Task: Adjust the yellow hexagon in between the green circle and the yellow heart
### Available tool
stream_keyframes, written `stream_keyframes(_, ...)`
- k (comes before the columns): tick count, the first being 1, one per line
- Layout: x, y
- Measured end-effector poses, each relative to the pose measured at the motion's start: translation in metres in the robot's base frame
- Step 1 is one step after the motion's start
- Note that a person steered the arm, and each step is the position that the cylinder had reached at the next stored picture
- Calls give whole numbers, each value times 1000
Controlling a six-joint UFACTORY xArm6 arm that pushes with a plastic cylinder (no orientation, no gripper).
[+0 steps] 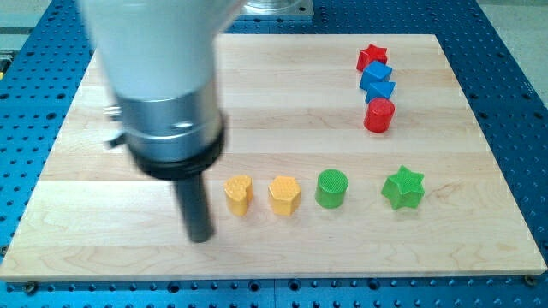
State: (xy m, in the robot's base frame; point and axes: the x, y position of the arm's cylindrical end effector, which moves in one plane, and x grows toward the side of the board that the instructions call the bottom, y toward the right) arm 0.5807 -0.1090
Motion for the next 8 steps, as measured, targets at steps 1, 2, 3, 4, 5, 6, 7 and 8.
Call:
stream_keyframes(1,6,-73)
stream_keyframes(2,1,-110)
stream_keyframes(3,-33,-112)
stream_keyframes(4,-66,-97)
stream_keyframes(5,-1,-76)
stream_keyframes(6,38,-42)
stream_keyframes(7,37,3)
stream_keyframes(8,33,68)
